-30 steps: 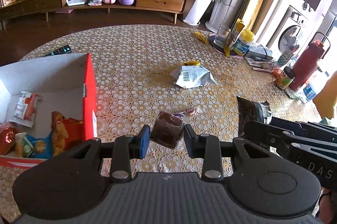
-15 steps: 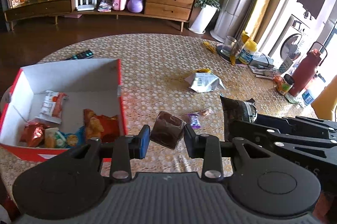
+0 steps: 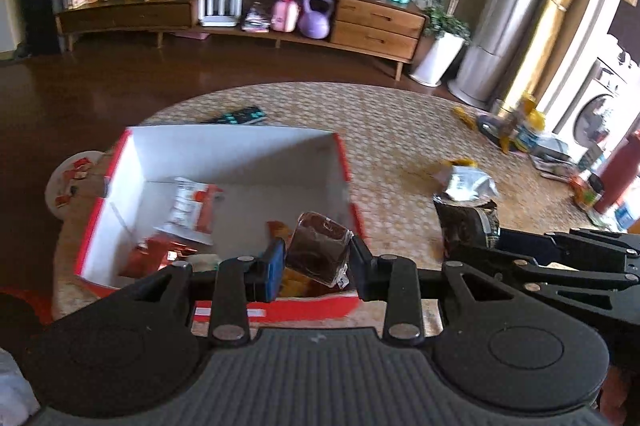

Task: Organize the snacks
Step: 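Carry the chocolate and foil packet over the red box and open both tools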

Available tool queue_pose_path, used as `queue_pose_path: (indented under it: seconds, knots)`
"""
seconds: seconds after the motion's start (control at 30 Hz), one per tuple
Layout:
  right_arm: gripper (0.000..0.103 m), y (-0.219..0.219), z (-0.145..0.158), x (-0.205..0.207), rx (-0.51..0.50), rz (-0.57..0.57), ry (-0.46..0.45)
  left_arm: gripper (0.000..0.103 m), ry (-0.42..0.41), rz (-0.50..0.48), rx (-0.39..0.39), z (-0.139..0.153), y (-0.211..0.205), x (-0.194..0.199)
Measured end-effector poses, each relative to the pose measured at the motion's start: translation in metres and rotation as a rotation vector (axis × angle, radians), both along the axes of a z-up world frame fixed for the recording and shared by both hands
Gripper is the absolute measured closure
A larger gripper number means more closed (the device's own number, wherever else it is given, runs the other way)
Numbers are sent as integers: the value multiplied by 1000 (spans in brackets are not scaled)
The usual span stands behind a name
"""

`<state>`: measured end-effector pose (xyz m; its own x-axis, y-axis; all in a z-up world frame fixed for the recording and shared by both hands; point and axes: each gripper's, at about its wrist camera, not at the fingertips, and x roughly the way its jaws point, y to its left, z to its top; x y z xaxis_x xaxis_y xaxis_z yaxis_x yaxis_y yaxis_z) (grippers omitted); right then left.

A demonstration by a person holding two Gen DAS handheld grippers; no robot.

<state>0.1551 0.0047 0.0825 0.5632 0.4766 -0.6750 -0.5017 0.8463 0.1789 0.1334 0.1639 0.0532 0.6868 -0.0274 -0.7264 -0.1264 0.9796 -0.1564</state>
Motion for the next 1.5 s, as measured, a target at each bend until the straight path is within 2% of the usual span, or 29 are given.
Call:
queue_pose_path:
  seconds: [0.27, 0.67, 1.1, 1.5]
  knots:
    - [71, 47, -12, 20, -35, 45, 6, 70, 22, 74, 34, -13, 47, 13]
    - [71, 104, -45, 63, -102, 67, 26, 69, 105, 171, 68, -48, 104, 64]
    - [71, 137, -84, 101, -186, 96, 66, 69, 188, 178, 93, -94, 127, 107]
    - [70, 145, -103, 108, -199, 116, 97, 69, 225, 162, 98, -118, 124, 118]
